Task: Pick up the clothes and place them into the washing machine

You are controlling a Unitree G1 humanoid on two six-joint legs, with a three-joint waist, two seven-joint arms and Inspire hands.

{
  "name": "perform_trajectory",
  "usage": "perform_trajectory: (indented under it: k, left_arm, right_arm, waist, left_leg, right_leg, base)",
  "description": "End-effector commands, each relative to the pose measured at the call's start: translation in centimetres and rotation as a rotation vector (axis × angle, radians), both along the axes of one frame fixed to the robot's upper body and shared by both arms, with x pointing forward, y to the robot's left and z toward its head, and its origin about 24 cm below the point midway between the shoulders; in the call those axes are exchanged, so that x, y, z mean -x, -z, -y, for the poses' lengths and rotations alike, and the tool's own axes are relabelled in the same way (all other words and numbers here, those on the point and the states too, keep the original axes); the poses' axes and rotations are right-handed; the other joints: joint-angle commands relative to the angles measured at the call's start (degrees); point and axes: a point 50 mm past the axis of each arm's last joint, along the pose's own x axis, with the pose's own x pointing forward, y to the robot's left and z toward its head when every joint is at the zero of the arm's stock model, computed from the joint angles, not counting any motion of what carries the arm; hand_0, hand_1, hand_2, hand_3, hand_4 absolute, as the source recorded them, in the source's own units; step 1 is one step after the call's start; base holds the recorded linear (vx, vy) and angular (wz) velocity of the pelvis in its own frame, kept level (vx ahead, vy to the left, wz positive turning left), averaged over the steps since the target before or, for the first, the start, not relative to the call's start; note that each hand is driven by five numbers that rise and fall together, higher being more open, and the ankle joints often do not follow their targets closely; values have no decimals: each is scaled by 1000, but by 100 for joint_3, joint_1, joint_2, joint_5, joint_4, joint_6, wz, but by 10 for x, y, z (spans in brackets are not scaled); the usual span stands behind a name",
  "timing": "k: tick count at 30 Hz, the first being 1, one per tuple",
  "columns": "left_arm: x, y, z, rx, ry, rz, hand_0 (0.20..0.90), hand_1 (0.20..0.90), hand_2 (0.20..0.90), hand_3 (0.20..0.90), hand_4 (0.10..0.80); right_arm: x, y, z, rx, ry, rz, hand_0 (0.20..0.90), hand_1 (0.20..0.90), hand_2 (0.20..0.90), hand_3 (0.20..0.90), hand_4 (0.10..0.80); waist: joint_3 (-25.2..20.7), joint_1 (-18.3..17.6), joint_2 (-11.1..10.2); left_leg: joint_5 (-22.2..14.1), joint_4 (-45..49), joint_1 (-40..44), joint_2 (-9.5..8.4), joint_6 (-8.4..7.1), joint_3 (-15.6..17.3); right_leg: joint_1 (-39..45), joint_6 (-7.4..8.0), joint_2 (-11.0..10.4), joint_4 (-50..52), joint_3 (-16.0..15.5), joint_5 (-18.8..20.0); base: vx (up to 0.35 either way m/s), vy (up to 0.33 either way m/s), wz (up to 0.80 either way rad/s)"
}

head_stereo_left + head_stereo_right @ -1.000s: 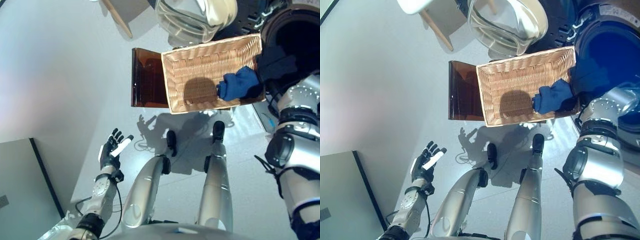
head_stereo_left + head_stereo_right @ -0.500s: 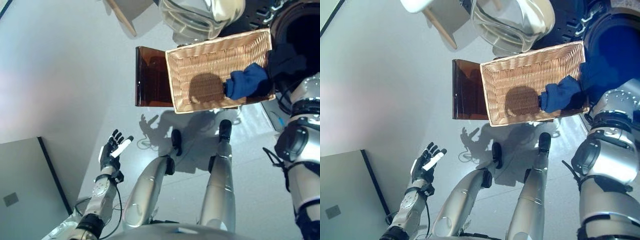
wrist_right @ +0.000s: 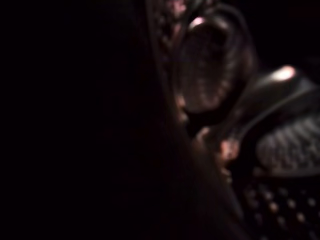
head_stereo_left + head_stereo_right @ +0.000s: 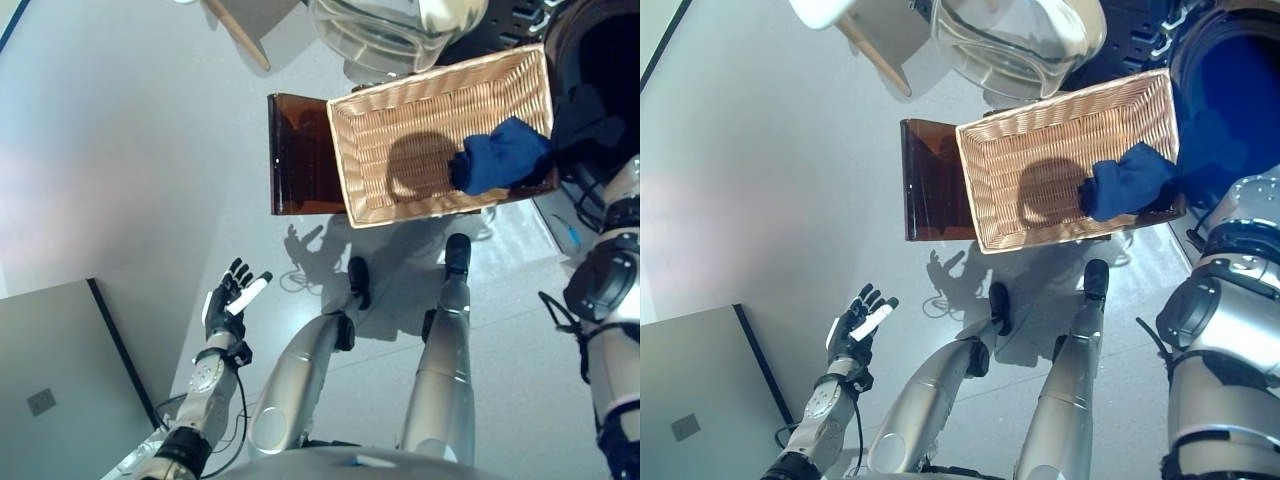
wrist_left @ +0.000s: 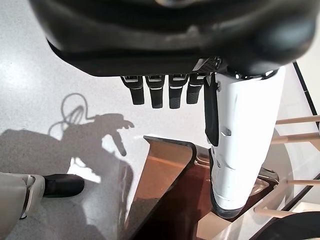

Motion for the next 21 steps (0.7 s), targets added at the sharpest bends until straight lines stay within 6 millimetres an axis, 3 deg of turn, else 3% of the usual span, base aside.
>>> perform_trajectory:
  k: [1,8,9,10,11,21]
  left_arm:
    - [27,8,-36,-65,-131,-38,900,900,900,900,800]
    - [25,7,-39,-73,-140,-35,900,900,900,900,800]
    - [25,7,-40,-74,-140,-35,900,900,900,900,800]
    - [26,7,-40,-74,-141,-36,900,900,900,900,800]
    - [25,6,-40,-74,-138,-34,900,900,900,900,800]
    - [25,6,-41,-65,-132,-32,900,900,900,900,800]
  right_arm:
    - [86,-89,40,373,417,89,200,200,200,200,300]
    - [73,-83,36,386,358,21,200,200,200,200,300]
    - [71,-80,37,383,344,-1,236,236,236,236,325]
    - [70,-79,37,382,336,-7,483,483,483,483,502]
    - [68,-79,36,386,326,-11,900,900,900,900,800]
    - [54,-69,38,374,237,-58,900,900,900,900,800]
  waist:
    - [-568,-141,116]
    - [-560,-118,67]
    - [-561,-107,59]
    - [-560,-107,51]
    - [-544,-106,50]
    - [-527,-69,2]
  left_leg:
    - [392,-437,-120,106,-633,-167]
    - [340,-410,-113,116,-627,-157]
    - [340,-412,-103,114,-629,-160]
    - [341,-409,-99,116,-629,-158]
    - [387,-407,-124,123,-620,-146]
    - [315,-365,-127,129,-622,-137]
  right_leg:
    - [-45,-424,511,1037,-303,-942]
    - [-21,-427,514,1048,-314,-970]
    - [-10,-427,512,1044,-317,-969]
    - [-7,-428,511,1043,-318,-963]
    - [-25,-435,516,1034,-324,-913]
    - [-13,-426,507,1030,-324,-955]
  base:
    - [0,0,0]
    - [-15,-1,0]
    - [13,-6,3]
    - [-37,-2,1]
    - [0,0,0]
    - [-9,1,0]
